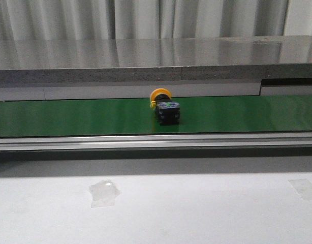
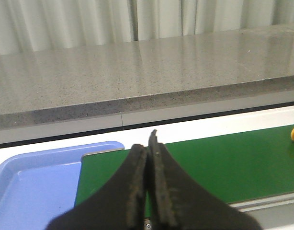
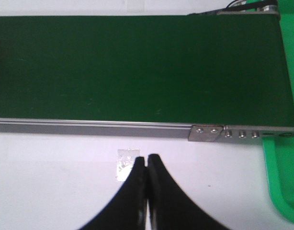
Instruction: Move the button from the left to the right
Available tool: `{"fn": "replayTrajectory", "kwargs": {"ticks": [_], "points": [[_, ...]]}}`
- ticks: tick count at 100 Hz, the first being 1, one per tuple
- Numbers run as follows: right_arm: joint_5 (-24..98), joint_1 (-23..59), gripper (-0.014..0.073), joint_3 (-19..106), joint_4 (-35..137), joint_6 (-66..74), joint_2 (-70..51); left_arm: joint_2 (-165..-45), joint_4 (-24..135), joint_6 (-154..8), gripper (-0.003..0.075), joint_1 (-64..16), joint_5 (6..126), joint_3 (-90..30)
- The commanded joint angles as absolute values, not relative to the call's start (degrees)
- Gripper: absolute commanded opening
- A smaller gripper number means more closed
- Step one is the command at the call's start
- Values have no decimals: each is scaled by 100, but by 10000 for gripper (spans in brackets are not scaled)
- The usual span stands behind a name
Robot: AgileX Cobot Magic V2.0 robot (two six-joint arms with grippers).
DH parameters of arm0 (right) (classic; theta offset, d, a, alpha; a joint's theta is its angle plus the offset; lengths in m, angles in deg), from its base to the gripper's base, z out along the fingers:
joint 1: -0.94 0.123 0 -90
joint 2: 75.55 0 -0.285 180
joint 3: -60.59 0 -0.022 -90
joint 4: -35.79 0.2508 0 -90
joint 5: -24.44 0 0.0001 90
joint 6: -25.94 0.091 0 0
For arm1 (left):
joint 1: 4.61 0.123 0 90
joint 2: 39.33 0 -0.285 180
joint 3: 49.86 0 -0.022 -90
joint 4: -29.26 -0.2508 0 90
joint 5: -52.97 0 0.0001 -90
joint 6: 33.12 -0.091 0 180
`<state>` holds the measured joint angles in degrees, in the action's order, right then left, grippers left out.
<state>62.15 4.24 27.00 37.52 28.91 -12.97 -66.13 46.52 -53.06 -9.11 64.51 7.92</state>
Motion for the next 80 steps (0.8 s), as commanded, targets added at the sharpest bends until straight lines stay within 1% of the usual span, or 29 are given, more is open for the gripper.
{"fn": "replayTrajectory", "kwargs": {"ticks": [1, 6, 11, 23, 28, 35, 39, 54, 80], "points": [[5838, 420, -32, 2912, 3714, 2887, -1241, -6646, 4744, -5265, -20, -952, 5985, 630], [5832, 420, 24, 2912, 3714, 2887, -1241, -6646, 4744, -5265, -20, -952, 5985, 630], [5811, 420, 107, 2912, 3714, 2887, -1241, -6646, 4744, -5265, -20, -952, 5985, 630], [5757, 420, 381, 2912, 3714, 2887, -1241, -6646, 4744, -5265, -20, -952, 5985, 630], [5706, 420, 471, 2912, 3725, 2887, -1241, -6646, 4744, -5265, -20, -952, 5985, 630], [5672, 420, 551, 2912, 3847, 2887, -1241, -6646, 4744, -5265, -20, -952, 5985, 630], [5626, 420, 567, 2912, 3899, 2887, -1241, -6646, 4744, -5265, -20, -952, 5985, 630], [5696, 420, 561, 3057, 4111, 2594, -1077, -6646, 4744, -5265, -20, -952, 5985, 630], [6163, 420, 561, 4031, 5065, 1447, -53, -6646, 4744, -5265, -20, -952, 5985, 630]]}}
